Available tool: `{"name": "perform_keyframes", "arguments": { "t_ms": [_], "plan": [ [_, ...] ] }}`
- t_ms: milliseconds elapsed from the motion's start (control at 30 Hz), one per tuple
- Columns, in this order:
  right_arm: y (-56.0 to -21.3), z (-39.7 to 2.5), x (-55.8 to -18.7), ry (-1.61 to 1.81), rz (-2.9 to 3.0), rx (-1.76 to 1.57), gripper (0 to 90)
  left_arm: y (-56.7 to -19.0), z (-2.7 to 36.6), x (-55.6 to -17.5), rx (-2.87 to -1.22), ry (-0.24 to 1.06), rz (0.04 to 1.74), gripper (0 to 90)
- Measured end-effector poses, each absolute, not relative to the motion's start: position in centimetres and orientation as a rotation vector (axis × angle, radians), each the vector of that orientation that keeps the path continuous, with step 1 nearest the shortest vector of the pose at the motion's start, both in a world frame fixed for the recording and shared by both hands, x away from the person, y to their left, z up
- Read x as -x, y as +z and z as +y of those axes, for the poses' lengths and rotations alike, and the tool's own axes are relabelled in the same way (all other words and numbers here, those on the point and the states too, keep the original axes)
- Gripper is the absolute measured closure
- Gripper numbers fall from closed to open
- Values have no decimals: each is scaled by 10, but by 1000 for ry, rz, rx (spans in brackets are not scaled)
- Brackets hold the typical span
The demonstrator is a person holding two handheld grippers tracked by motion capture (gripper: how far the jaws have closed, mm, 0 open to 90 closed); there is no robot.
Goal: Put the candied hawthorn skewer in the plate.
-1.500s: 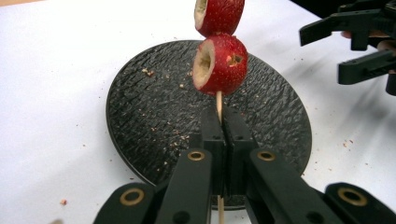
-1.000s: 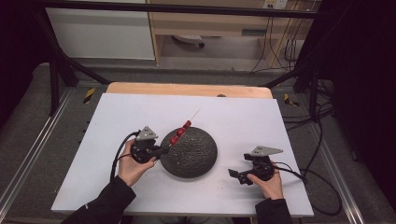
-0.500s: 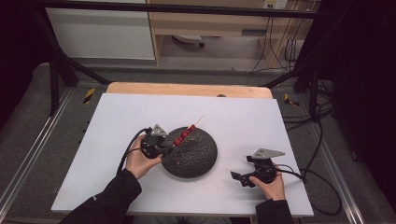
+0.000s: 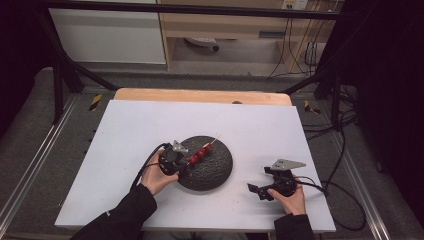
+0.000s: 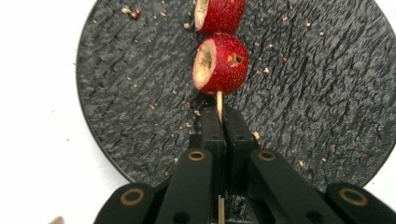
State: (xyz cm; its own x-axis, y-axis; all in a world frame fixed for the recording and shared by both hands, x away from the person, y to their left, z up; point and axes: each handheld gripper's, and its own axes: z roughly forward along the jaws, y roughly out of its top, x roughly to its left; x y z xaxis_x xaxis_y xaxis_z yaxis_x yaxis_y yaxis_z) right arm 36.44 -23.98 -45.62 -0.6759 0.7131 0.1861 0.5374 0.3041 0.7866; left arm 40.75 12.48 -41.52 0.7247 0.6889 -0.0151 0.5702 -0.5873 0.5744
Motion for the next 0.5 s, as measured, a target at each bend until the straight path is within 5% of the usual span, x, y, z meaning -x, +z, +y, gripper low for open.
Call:
{"name": "perform_keyframes", "arguments": {
  "t_ms": [500],
  "plan": [
    [-457, -241, -365, 1307, 2365, -1172, 6, -421, 120, -409, -2408, 279, 945, 878]
  ]
}}
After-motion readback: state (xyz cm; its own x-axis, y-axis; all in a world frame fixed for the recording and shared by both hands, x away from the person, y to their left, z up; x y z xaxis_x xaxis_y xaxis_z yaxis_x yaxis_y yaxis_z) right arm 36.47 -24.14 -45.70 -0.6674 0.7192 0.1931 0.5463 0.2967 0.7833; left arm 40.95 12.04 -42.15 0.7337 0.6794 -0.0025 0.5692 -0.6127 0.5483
